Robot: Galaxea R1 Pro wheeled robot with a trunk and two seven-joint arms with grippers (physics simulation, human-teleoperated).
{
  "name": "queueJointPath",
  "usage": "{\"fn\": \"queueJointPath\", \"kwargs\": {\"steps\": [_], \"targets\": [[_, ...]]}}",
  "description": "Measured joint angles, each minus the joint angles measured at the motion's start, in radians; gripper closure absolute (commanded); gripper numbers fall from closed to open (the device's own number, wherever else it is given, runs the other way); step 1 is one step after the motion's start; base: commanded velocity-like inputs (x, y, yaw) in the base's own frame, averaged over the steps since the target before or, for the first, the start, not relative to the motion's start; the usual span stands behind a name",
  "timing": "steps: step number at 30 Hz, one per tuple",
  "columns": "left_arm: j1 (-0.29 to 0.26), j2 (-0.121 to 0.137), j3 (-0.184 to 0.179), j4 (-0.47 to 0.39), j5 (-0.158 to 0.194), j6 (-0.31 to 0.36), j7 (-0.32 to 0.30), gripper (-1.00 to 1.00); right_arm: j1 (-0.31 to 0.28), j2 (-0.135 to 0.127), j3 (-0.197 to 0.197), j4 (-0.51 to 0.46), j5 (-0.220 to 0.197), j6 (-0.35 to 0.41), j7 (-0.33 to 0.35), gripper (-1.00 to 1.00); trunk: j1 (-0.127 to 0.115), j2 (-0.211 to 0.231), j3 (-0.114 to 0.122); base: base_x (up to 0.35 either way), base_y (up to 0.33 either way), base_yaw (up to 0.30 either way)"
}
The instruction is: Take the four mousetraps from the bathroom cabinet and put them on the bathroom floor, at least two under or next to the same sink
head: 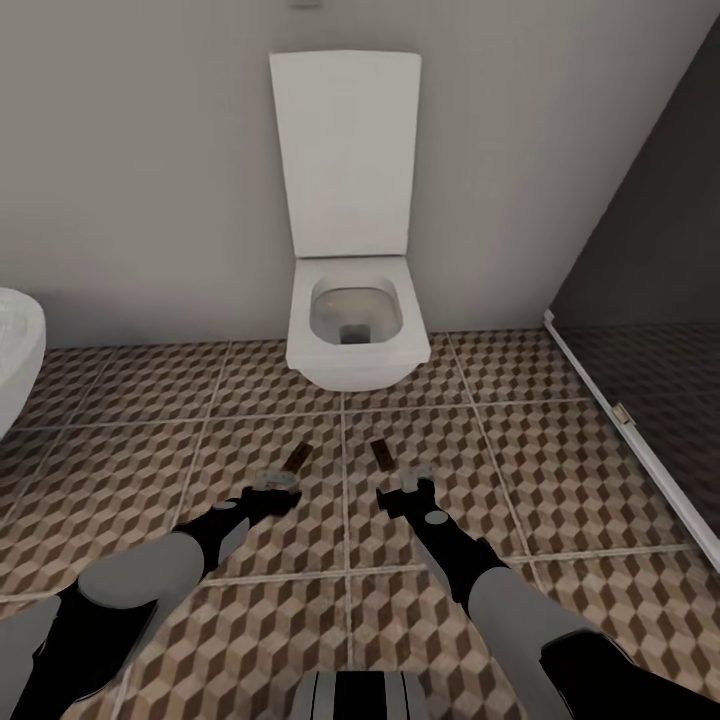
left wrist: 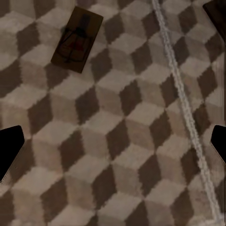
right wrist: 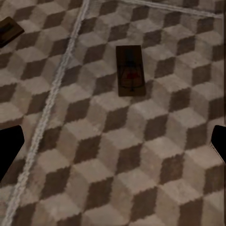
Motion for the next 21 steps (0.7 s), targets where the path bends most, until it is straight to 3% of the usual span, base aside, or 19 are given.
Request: {"fn": "queueJointPath", "kwargs": {"steps": [21], "targets": [[0.000,-0.001,0.000,-0.001,0.000,0.000,0.000,-1.00,0.000,0.000,0.000,0.001,-0.001,-0.001,0.000,-1.00,-0.009,0.005,0.081,0.000,0.000,0.000]]}}
